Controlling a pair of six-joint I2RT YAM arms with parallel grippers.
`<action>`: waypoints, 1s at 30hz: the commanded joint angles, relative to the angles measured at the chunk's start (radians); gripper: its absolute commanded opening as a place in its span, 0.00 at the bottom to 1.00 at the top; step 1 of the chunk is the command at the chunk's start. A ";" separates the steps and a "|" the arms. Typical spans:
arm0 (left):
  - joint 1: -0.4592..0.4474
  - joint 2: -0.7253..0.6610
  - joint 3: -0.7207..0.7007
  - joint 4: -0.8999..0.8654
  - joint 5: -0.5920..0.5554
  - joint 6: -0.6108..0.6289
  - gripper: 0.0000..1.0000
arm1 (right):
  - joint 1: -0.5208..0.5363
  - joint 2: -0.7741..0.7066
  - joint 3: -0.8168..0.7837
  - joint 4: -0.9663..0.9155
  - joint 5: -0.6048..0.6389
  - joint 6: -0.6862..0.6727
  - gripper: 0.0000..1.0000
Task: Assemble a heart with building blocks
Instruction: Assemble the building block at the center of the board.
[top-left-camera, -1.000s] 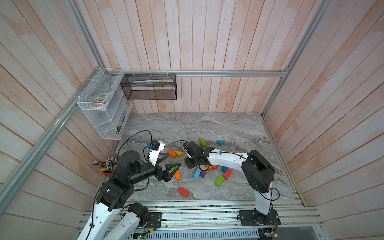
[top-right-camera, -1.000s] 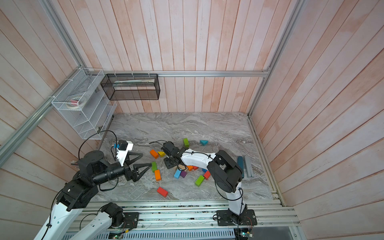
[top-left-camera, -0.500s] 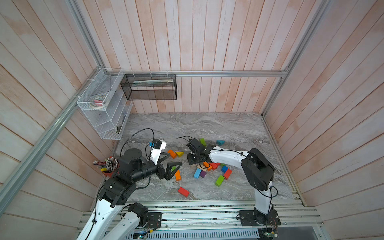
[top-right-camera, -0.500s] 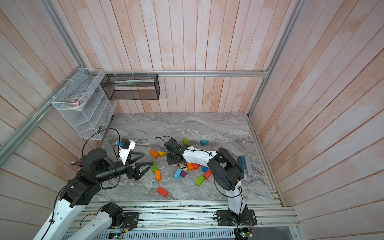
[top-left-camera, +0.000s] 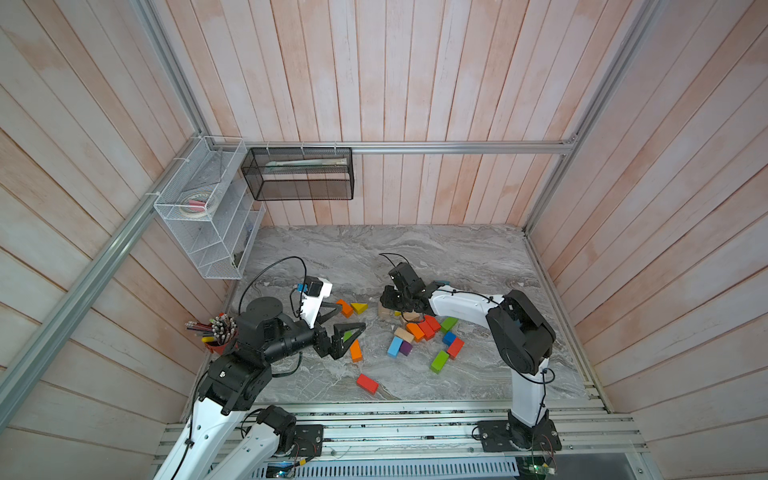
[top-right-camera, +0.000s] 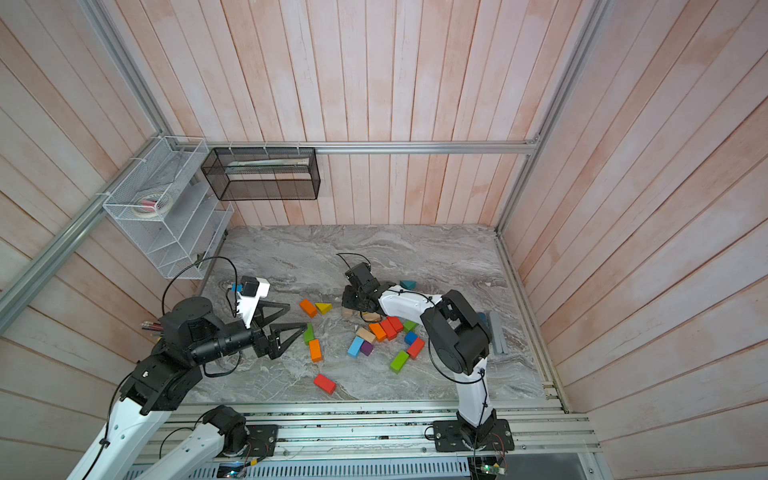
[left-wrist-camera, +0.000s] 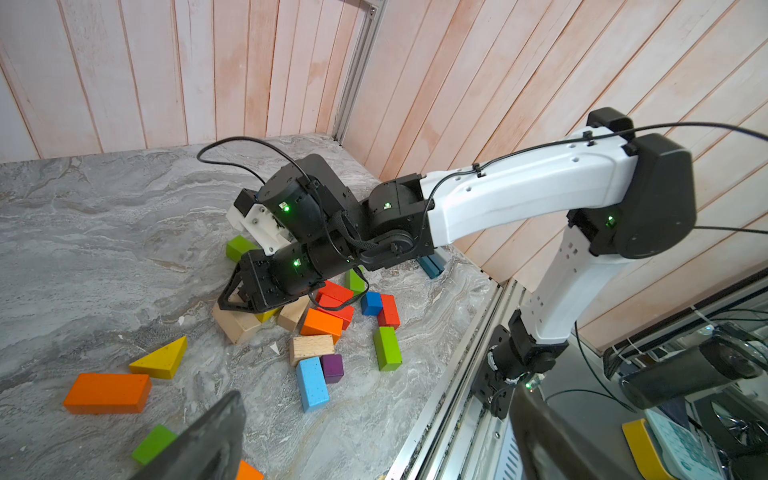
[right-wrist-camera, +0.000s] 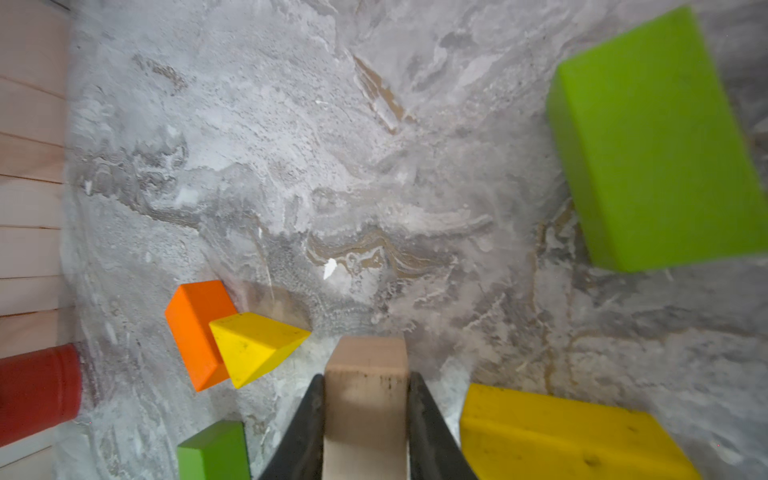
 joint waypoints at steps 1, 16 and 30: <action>-0.003 -0.006 -0.015 0.031 0.017 -0.011 1.00 | 0.000 0.024 -0.010 0.074 -0.042 0.053 0.32; -0.003 -0.011 -0.029 0.035 0.013 -0.009 1.00 | -0.009 -0.063 -0.121 0.158 -0.080 -0.073 0.52; -0.004 -0.015 -0.035 0.039 0.006 -0.013 1.00 | -0.014 0.043 0.055 -0.040 -0.005 -0.290 0.15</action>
